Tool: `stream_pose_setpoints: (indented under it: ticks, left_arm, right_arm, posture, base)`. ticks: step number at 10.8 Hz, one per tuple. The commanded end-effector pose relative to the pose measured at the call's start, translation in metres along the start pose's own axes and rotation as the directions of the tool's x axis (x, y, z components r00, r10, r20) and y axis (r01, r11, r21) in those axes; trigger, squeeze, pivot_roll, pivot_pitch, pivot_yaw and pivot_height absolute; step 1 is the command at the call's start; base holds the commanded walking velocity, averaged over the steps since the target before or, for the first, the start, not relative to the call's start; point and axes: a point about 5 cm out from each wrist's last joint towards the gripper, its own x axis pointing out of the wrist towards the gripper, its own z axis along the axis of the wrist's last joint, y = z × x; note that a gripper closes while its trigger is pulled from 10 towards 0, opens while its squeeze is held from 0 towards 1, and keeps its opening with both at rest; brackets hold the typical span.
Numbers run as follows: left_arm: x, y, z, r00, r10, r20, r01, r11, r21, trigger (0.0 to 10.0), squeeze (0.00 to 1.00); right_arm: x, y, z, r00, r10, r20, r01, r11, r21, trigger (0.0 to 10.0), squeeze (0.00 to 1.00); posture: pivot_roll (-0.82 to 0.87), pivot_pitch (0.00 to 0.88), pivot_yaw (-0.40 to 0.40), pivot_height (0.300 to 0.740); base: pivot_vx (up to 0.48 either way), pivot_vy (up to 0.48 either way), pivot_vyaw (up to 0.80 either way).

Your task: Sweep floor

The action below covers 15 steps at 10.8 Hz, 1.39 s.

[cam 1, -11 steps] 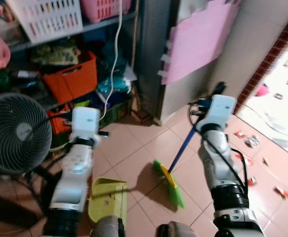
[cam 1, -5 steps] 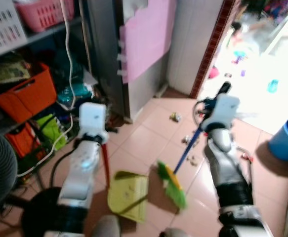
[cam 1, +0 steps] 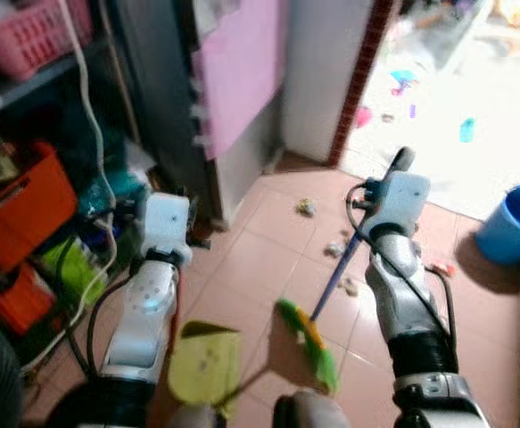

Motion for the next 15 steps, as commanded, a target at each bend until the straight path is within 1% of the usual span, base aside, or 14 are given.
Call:
stream_pose_setpoints:
  ticks: [1,2,3,4,5,7,9,10,12,15]
  left_arm:
    - [0.004,0.004,0.01,0.999,-0.002,0.041,0.002,1.0,0.013,10.0,0.0]
    - [0.005,0.001,0.011,0.999,-0.033,0.04,0.031,0.999,0.026,10.0,0.0]
    - [0.005,0.001,0.01,0.999,-0.035,0.035,0.034,0.999,0.038,10.0,0.0]
    - [0.004,0.001,0.008,0.999,-0.028,0.022,0.027,0.998,0.048,10.0,0.0]
    - [0.001,-0.006,0.004,0.997,-0.08,-0.003,0.08,0.994,0.078,10.0,0.0]
    - [0.001,-0.009,0.002,0.996,-0.094,-0.001,0.094,0.991,0.094,10.0,0.0]
    - [0.004,-0.01,0.006,0.995,-0.102,0.013,0.1,0.991,0.093,10.0,0.0]
    - [0.002,-0.01,0.006,0.993,-0.113,0.019,0.111,0.992,0.058,10.0,0.0]
    - [0.002,-0.009,0.007,0.993,-0.117,0.028,0.117,0.993,0.02,10.0,0.0]
    - [0.002,-0.01,0.009,0.992,-0.124,0.034,0.123,0.992,0.011,10.0,0.0]
  right_arm:
    - [0.002,0.006,0.008,0.999,0.01,0.03,-0.011,1.0,0.005,10.0,0.0]
    - [0.002,0.006,0.007,1.0,0.008,0.029,-0.008,1.0,0.004,10.0,0.0]
    - [0.002,0.007,0.007,1.0,0.008,0.028,-0.008,1.0,0.005,10.0,0.0]
    - [0.001,0.007,0.007,1.0,0.006,0.029,-0.006,1.0,0.006,10.0,0.0]
    - [0.001,0.004,0.006,0.999,-0.013,0.039,0.013,1.0,-0.001,10.0,0.0]
    - [0.001,-0.001,0.004,0.999,-0.04,0.035,0.04,0.999,-0.008,10.0,0.0]
    - [-0.001,-0.003,0.001,0.999,-0.051,0.021,0.051,0.999,-0.015,10.0,0.0]
    - [-0.001,-0.004,-0.001,0.998,-0.055,0.009,0.055,0.998,-0.011,10.0,0.0]
    - [-0.001,-0.002,-0.001,0.999,-0.054,0.009,0.054,0.998,-0.016,10.0,0.0]
    - [0.0,-0.002,0.0,0.999,-0.05,0.013,0.05,0.999,-0.019,10.0,0.0]
  posture:
    - [0.01,0.073,-0.021,0.74]
    - [0.01,0.073,-0.021,0.74]
    - [0.01,0.073,-0.018,0.74]
    - [0.01,0.071,-0.014,0.74]
    - [0.02,0.066,0.001,0.74]
    - [0.02,0.062,0.009,0.74]
    - [0.01,0.059,0.01,0.74]
    - [0.01,0.059,0.01,0.74]
    - [0.01,0.058,0.003,0.74]
    - [0.01,0.067,0.0,0.74]
  base:
    - [0.289,0.382,-0.8]
    - [0.292,0.379,-0.8]
    - [0.277,0.292,-0.8]
    - [0.0,0.0,-0.8]
    - [0.0,0.0,0.0]
    - [0.0,0.0,0.0]
    - [0.0,0.0,0.0]
    - [0.0,0.0,-0.8]
    - [0.12,0.0,-0.8]
    - [0.31,0.0,-0.8]
